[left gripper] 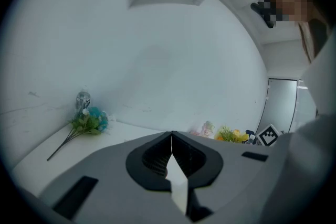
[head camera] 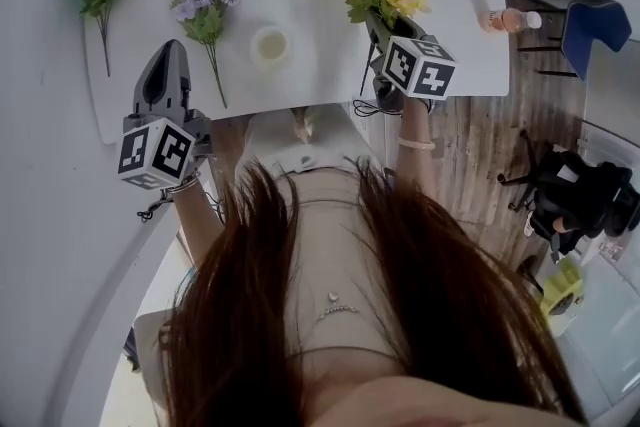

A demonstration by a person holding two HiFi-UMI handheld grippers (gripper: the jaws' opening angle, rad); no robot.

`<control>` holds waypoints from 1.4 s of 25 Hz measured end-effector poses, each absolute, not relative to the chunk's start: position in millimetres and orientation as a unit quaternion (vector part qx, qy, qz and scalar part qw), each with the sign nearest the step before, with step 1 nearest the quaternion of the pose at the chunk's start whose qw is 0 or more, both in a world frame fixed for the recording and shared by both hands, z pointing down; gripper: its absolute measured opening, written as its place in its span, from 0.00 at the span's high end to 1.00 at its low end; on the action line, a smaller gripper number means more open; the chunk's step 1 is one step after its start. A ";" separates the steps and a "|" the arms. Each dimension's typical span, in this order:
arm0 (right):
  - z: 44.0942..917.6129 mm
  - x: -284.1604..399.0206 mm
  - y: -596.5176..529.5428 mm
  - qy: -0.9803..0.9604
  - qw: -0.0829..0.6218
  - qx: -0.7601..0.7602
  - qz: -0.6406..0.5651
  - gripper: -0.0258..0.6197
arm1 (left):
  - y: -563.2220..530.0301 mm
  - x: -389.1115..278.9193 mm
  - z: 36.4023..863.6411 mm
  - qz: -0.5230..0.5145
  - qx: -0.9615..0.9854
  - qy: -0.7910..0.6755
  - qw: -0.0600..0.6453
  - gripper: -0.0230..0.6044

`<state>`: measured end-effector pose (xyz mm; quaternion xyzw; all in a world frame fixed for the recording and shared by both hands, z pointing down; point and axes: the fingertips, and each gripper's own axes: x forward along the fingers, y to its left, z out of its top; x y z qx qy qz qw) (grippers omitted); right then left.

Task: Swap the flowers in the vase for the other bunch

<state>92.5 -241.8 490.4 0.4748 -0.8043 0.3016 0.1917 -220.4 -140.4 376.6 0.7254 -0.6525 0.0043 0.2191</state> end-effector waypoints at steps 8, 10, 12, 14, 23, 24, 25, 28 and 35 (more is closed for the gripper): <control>455.0 88.7 -244.2 -0.810 0.144 0.493 0.282 0.77 | -135.1 -224.3 370.9 -0.015 0.736 -0.643 0.214 0.96; 444.8 87.0 -244.7 -0.811 0.131 0.498 0.276 0.77 | -133.4 -228.0 369.1 -0.016 0.737 -0.641 0.213 0.96; 433.3 85.5 -245.0 -0.812 0.119 0.504 0.269 0.77 | -131.9 -231.7 366.6 -0.017 0.739 -0.639 0.212 0.96; 419.9 83.0 -244.9 -0.814 0.104 0.509 0.260 0.77 | -131.2 -234.8 364.4 -0.018 0.742 -0.636 0.211 0.96; 364.5 69.0 -236.4 -0.826 0.046 0.518 0.216 0.77 | -124.2 -238.2 359.5 -0.029 0.759 -0.617 0.207 0.96; 360.1 68.6 -235.4 -0.828 0.042 0.517 0.213 0.77 | -122.7 -237.9 358.8 -0.031 0.760 -0.616 0.206 0.96; 356.1 68.0 -234.3 -0.829 0.039 0.517 0.210 0.77 | -120.9 -237.7 358.5 -0.032 0.760 -0.615 0.206 0.96; 345.4 65.3 -232.8 -0.833 0.029 0.515 0.200 0.77 | -115.2 -238.2 359.5 -0.036 0.759 -0.615 0.208 0.96; 313.8 56.4 -231.7 -0.850 -0.011 0.498 0.174 0.77 | -96.4 -238.3 361.6 -0.041 0.748 -0.627 0.214 0.96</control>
